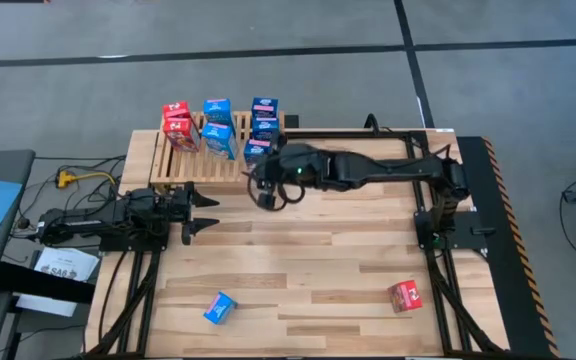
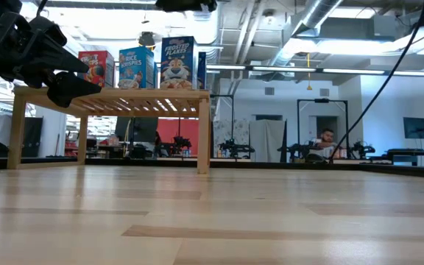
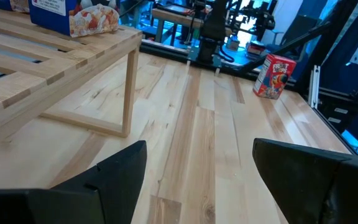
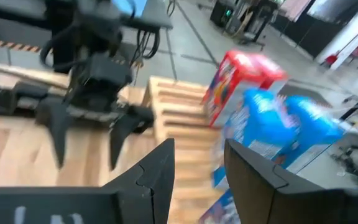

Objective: Stack cereal on shelf
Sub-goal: Put the dark blue cereal box the aligned with the other dark blue cereal boxes on the shelf

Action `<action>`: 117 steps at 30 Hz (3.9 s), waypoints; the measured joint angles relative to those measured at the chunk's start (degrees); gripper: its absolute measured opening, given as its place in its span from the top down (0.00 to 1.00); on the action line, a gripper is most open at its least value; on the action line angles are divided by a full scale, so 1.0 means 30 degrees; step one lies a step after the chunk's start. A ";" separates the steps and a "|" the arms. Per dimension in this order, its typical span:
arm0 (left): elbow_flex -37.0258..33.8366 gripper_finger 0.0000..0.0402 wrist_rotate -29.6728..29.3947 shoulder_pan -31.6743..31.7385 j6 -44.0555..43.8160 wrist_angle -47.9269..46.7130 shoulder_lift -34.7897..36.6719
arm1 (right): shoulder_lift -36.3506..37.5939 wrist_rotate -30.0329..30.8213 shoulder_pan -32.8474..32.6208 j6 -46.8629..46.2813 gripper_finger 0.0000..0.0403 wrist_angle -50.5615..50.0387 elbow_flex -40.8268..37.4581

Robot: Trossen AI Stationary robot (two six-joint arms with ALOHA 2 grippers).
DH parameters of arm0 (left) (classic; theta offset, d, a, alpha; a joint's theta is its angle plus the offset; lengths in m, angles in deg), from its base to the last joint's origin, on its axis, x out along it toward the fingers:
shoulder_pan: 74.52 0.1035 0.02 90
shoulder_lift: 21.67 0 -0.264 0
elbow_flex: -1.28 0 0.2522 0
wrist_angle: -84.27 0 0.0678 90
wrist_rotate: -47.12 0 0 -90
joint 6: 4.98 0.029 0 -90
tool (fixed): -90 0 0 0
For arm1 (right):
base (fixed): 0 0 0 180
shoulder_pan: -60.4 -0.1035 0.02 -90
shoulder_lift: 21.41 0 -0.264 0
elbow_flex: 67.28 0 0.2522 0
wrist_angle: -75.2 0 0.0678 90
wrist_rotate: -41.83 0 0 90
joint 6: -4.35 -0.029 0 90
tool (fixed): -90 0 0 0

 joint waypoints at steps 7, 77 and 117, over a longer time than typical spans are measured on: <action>0.0002 0.29 -0.0002 0.0004 0.0000 0.0000 0.0000 | 0.0000 -0.0296 0.1206 -0.0041 0.59 -0.0102 0.0930; 0.0000 0.29 0.0000 -0.0001 0.0000 0.0000 0.0007 | 0.0066 -0.3402 0.3715 -0.1689 0.09 -0.6719 0.1053; 0.0002 0.29 -0.0001 0.0000 -0.0002 0.0000 0.0007 | 0.0328 -0.3515 0.3751 -0.1595 0.46 -0.8017 0.1082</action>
